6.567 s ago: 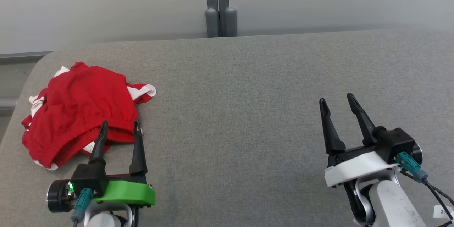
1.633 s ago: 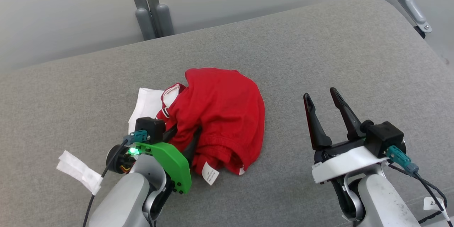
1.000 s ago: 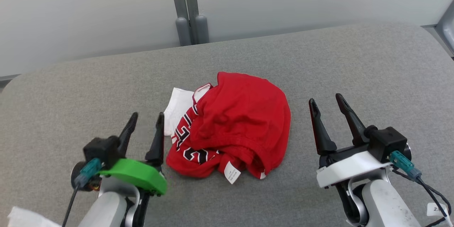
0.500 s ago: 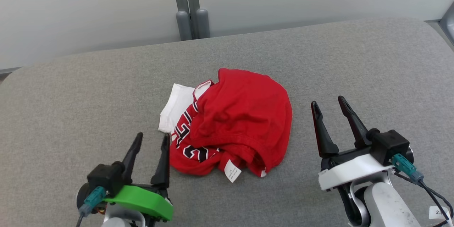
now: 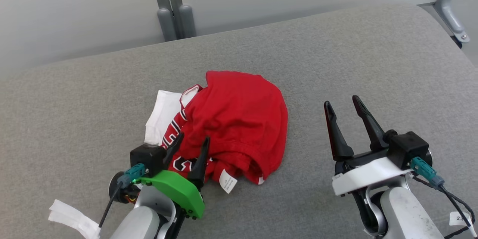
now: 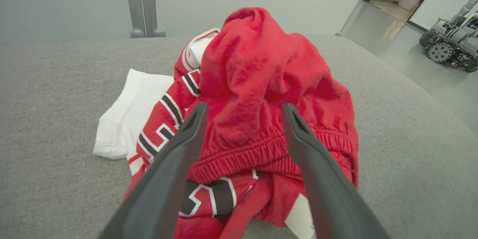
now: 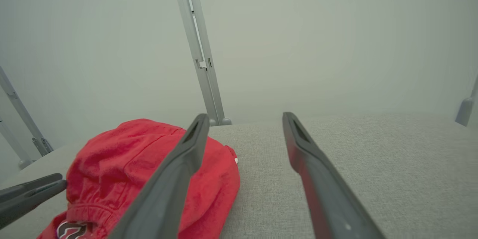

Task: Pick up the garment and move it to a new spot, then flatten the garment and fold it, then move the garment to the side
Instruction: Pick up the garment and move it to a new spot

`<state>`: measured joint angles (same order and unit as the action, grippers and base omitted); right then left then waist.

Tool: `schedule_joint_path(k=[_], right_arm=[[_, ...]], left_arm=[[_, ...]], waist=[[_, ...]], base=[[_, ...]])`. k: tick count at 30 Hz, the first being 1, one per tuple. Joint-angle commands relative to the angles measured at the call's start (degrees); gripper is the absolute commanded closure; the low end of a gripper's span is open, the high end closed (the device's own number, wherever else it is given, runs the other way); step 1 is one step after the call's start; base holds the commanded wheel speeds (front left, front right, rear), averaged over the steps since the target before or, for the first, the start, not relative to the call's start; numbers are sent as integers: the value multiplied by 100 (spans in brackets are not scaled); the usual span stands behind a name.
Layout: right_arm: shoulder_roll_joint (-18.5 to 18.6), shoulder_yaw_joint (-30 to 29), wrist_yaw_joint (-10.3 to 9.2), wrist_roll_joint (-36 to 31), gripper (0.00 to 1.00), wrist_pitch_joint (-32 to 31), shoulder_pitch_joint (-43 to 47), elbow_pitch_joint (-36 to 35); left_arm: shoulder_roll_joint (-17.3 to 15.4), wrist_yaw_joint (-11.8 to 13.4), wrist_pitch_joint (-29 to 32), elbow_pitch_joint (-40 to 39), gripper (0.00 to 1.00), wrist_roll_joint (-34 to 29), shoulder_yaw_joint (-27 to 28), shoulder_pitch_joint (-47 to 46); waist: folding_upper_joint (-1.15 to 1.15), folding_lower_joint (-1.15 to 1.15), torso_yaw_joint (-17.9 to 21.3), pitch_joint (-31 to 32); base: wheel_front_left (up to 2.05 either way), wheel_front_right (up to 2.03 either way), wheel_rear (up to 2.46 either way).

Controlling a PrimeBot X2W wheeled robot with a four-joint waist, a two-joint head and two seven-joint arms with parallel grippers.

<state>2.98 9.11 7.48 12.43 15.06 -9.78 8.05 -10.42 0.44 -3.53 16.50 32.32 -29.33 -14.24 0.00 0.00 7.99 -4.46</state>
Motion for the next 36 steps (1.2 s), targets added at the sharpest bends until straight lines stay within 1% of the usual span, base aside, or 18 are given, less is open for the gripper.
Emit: schedule_joint_path(k=[1,2,3,4,5,6,7,12,17,19,22,28,30,32,33,36], right_arm=[[7,-14,2,20,0,17,-50,-9],[4,-23,2,22,0,17,-43,-13],[3,-32,2,24,0,17,-32,-19],[1,-37,2,24,0,17,-24,-25],[-1,-45,2,20,0,17,-15,-32],[-3,-54,2,16,0,17,-8,-35],[-3,-61,2,13,0,17,-1,-34],[-5,-51,2,3,0,17,-14,-14],[-6,-56,2,-12,0,17,33,-8],[-6,-59,2,4,0,17,73,3],[-6,-66,2,24,0,17,125,16],[-4,-70,2,77,0,17,185,3],[-5,-71,2,103,0,17,200,-7],[-5,-83,2,120,0,17,204,-20],[-4,-90,2,133,0,17,205,-23],[-4,-80,2,177,0,17,168,-48]], left_arm=[[4,-10,-20,70,0,42,17,-81],[11,-27,-36,102,5,49,14,-86],[19,-37,-61,141,22,70,15,-94],[21,-44,-67,166,44,81,15,-101],[22,-57,-97,193,57,87,16,-114],[21,-71,-122,213,82,91,17,-124],[18,-88,-139,243,100,97,17,-133],[11,-114,-263,303,100,75,22,-211],[13,-148,-408,86,100,134,78,-226],[-15,-154,-474,-175,100,224,152,-203],[-124,-178,-421,-595,100,321,285,-188],[-612,-74,-30,-1569,100,430,616,-401],[-877,24,165,-1874,100,432,839,-567],[-1132,124,341,-2106,100,328,1014,-780],[-1175,141,417,-2173,100,383,1083,-854],[-1465,196,667,-2290,100,560,1430,-1159]], waist=[[0,0,141,-58],[0,0,160,-65],[0,0,174,-74],[0,0,181,-83],[0,0,183,-93],[0,0,179,-98],[0,0,168,-102],[0,0,50,-95],[0,0,-131,-46],[0,0,-246,4],[0,0,-419,85],[0,0,-792,229],[0,0,-933,237],[0,0,-1059,228],[0,0,-1111,222],[0,0,-1259,163]], base=[[0,0,0],[0,0,0],[0,0,0],[0,0,0],[0,0,0],[0,0,0],[0,0,0],[0,0,0],[0,0,0],[0,0,0],[0,0,0],[0,0,0],[0,0,0],[0,0,0],[0,0,0],[0,0,0]])
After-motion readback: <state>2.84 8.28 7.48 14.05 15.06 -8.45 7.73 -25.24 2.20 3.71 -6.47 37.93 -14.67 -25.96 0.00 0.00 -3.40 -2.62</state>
